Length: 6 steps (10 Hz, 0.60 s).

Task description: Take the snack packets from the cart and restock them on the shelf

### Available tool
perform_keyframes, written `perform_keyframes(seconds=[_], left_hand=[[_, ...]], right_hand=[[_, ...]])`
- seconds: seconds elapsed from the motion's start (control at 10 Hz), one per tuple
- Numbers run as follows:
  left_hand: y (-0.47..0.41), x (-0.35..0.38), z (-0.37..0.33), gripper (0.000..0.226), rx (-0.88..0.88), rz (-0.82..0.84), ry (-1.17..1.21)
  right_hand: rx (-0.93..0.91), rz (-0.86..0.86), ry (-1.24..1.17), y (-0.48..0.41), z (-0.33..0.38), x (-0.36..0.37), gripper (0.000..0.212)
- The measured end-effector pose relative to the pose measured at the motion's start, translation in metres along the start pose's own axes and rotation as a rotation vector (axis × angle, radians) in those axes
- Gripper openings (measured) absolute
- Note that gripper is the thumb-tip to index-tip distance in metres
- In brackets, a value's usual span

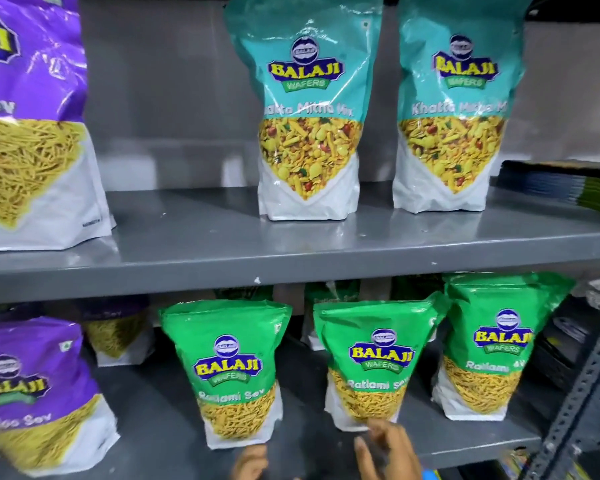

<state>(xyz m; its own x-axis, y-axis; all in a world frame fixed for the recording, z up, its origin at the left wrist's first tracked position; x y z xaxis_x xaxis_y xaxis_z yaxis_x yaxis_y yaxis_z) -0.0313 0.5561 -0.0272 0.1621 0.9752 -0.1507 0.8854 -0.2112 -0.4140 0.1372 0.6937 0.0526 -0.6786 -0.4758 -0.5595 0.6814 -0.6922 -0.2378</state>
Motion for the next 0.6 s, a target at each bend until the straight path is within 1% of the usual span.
perform_keyframes(seconds=[0.1, 0.2, 0.3, 0.4, 0.5, 0.6], left_hand=[[-0.016, -0.08, -0.019, 0.087, -0.193, 0.003, -0.042], [-0.053, -0.099, -0.029, 0.079, -0.323, 0.233, 0.098], [-0.076, -0.086, -0.016, 0.042, -0.424, 0.507, -0.044], [-0.074, -0.082, -0.014, 0.032, -0.421, 0.609, -0.063], [-0.068, -0.083, -0.022, 0.041, -0.429, 0.759, -0.06], [-0.06, -0.098, -0.031, 0.064, -0.367, 0.656, -0.262]], right_hand=[[-0.211, 0.235, -0.014, -0.006, 0.019, 0.043, 0.055], [-0.182, 0.471, -0.1, -0.025, 0.047, 0.081, 0.077], [-0.124, 0.591, -0.172, -0.042, 0.072, 0.101, 0.079], [-0.083, 0.567, -0.185, -0.043, 0.081, 0.1, 0.067], [-0.05, 0.552, -0.169, -0.034, 0.076, 0.098, 0.075], [-0.04, 0.406, -0.15, -0.02, 0.081, 0.082, 0.079]])
Point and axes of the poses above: each hand's wrist, its own y-axis away from the middle knuckle, its own x-axis out of the palm, z = x × y, the point moved 3 cm from there along -y, towards the middle knuckle, and after that the axes turned 15 degrees about z, right-handed, at the moved point
